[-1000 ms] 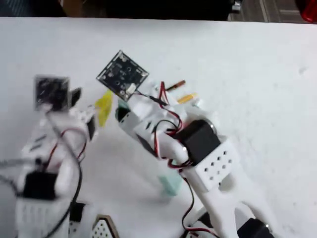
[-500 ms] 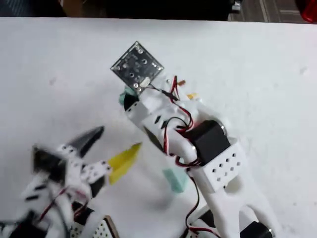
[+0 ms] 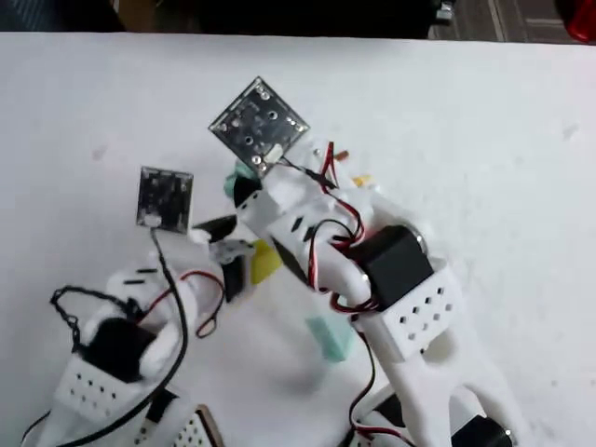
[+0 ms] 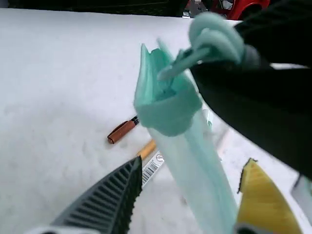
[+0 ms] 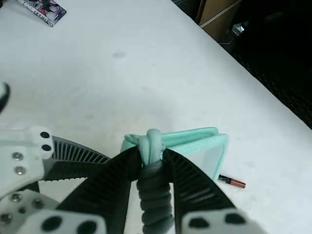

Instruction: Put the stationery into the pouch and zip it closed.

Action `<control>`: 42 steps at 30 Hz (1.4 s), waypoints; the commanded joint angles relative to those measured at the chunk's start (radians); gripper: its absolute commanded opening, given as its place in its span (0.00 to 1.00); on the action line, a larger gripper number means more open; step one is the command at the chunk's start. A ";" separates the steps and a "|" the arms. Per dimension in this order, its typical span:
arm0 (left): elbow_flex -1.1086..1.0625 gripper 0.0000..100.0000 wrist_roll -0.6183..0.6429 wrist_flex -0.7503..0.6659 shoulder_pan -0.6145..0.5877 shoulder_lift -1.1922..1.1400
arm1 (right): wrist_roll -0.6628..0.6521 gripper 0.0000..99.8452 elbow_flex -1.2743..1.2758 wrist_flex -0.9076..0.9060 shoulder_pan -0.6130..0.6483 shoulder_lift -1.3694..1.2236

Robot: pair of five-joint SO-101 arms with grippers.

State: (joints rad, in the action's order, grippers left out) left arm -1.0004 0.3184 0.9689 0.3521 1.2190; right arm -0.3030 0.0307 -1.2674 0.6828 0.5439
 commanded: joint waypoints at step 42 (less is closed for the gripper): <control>-0.137 0.29 -0.351 0.087 -0.113 0.467 | -0.071 0.02 0.087 -0.113 0.028 0.254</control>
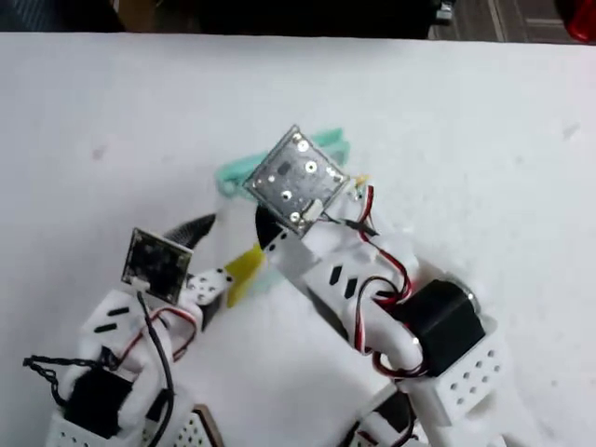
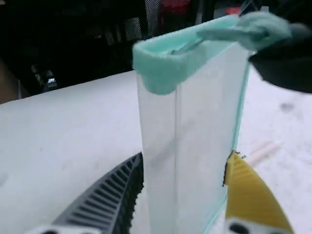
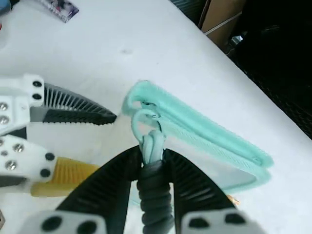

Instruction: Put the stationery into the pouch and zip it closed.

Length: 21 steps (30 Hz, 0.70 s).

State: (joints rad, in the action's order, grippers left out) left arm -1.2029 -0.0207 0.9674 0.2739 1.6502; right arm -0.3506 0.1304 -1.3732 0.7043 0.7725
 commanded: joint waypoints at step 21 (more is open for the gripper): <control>-0.021 0.28 0.034 -0.038 0.054 0.179 | -0.029 0.02 -0.081 -0.016 0.007 0.025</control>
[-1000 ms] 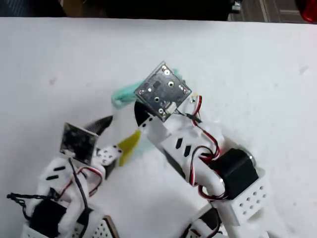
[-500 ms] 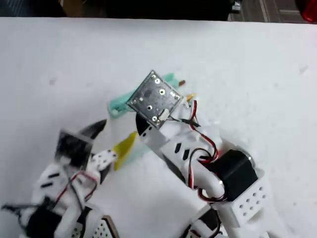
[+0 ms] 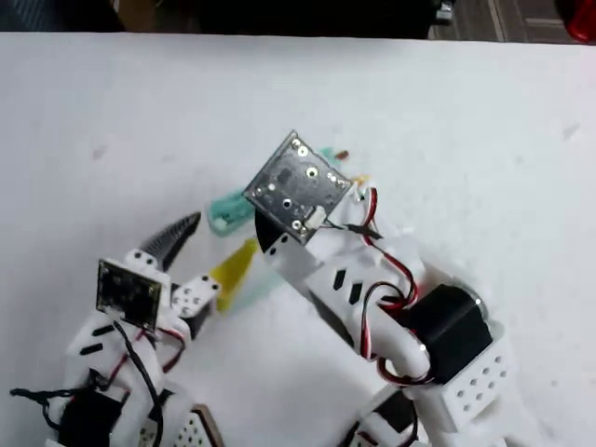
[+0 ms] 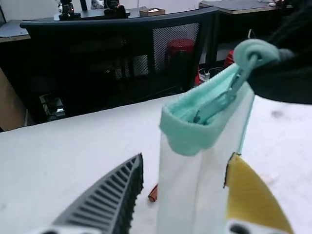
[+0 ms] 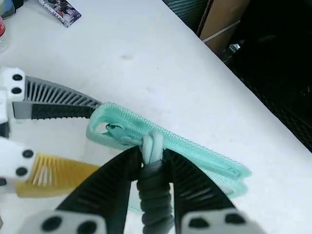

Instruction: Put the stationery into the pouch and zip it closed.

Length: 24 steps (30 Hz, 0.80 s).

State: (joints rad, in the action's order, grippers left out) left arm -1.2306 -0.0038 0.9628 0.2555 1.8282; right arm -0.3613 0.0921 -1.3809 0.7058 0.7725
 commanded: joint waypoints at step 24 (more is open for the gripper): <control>-0.057 0.30 0.078 -0.014 0.170 0.001 | -0.098 0.02 -0.084 -0.047 0.130 0.016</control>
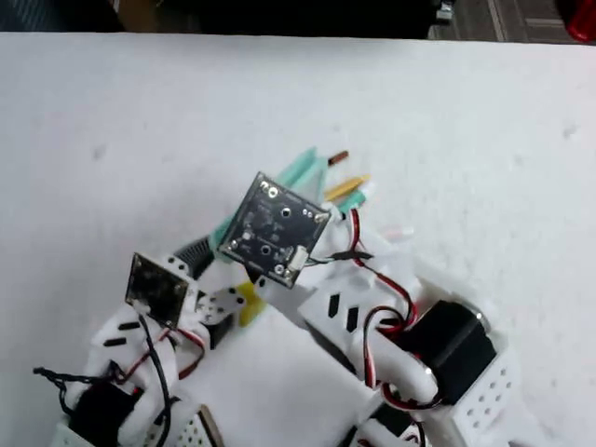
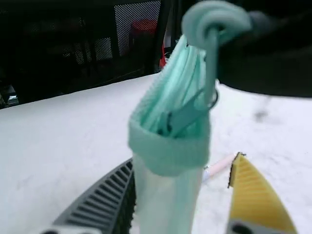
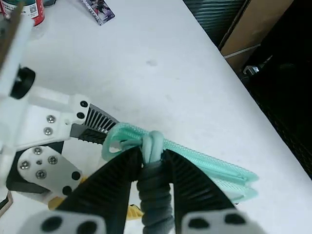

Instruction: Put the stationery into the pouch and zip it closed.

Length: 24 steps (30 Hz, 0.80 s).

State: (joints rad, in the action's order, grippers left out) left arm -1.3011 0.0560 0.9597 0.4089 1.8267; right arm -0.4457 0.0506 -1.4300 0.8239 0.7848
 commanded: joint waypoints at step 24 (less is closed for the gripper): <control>0.072 0.12 -0.086 0.127 0.179 0.002 | -0.012 0.02 0.041 0.139 -0.199 0.002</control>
State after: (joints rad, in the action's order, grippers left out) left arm -1.2965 -0.0161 0.9904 0.5531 1.8328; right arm -0.4503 0.1013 -1.3257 0.7058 0.7848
